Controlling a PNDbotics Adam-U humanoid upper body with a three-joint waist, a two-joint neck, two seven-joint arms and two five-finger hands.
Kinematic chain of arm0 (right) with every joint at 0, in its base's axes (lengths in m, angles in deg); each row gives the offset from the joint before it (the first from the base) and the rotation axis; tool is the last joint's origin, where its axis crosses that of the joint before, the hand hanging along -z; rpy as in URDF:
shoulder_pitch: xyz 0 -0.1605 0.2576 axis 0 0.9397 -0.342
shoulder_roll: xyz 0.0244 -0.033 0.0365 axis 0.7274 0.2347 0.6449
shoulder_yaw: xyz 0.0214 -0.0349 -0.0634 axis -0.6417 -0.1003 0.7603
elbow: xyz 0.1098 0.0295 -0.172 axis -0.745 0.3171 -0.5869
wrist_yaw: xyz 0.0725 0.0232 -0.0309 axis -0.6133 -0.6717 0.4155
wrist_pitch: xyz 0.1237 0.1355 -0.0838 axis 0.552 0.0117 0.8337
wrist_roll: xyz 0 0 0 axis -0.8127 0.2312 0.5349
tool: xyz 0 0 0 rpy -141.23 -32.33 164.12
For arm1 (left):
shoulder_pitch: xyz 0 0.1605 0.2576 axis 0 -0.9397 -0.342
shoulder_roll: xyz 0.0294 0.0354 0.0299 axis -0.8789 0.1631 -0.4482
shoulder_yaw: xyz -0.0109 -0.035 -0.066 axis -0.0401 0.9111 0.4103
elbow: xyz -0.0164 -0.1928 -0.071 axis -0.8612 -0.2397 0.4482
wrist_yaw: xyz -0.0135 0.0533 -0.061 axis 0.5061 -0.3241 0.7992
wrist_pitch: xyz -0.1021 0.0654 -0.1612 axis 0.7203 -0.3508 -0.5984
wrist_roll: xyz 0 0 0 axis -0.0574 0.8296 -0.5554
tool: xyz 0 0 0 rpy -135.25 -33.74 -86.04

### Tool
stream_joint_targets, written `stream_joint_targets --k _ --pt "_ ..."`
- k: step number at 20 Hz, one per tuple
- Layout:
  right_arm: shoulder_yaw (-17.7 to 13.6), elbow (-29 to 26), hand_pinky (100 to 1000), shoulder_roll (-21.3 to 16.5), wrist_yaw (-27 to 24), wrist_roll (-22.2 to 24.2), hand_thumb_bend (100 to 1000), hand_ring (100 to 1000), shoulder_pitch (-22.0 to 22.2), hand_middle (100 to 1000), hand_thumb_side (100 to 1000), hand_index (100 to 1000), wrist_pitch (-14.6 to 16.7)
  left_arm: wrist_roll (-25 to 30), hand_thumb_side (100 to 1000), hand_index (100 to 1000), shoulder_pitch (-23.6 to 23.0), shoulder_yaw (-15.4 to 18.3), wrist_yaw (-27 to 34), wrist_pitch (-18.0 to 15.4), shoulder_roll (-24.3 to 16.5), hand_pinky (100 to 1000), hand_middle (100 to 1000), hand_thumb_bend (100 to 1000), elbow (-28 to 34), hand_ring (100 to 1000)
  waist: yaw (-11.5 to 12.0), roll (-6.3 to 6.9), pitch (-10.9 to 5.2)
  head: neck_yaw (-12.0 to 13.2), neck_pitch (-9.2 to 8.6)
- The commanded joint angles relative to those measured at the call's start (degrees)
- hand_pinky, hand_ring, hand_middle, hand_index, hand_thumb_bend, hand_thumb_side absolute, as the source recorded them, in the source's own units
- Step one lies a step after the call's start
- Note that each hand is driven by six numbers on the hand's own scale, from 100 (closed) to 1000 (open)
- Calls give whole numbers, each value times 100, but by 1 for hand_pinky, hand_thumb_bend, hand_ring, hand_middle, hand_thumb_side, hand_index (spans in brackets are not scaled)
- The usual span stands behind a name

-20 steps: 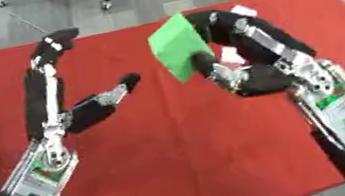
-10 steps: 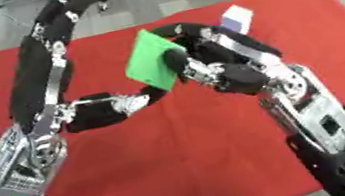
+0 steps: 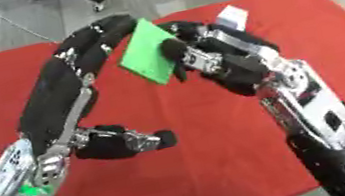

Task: Pick up the objects with one hand, pass them to the other hand, and then place them into the box on the other side of the table.

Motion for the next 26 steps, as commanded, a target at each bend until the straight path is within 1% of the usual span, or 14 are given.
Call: stream_joint_targets --k 1,3,6,13,18,26 --pt "-58 -203 760 -86 -327 2 100 645 -148 286 576 678 -109 281 398 906 84 -80 -314 -62 -6 856 820 903 76 810 1 -78 21 -46 -10" --pt "-58 -233 760 -128 -507 17 100 646 -160 285 578 678 -175 293 394 880 135 -101 -493 -49 45 845 805 883 76 796 -1 -90 19 -44 -10" --pt "-58 -283 760 -181 -708 37 100 645 -174 284 580 678 -265 141 388 866 171 -121 -637 71 97 836 792 859 76 785 -2 -99 18 -51 -10" --pt "-19 -345 759 -221 -833 100 100 645 -185 282 584 678 -410 -303 380 856 278 -104 -595 399 184 830 787 846 76 778 -2 -105 14 -78 -10" --pt "24 -344 758 -239 -829 140 100 644 -171 280 591 678 -478 -549 383 846 354 -78 -386 640 246 826 780 846 76 772 -2 -111 14 -104 -10" --pt "95 -242 757 -234 -758 166 100 643 -168 276 599 676 -577 -736 409 832 394 -141 206 795 306 822 771 847 76 760 -8 -108 26 -141 -10"
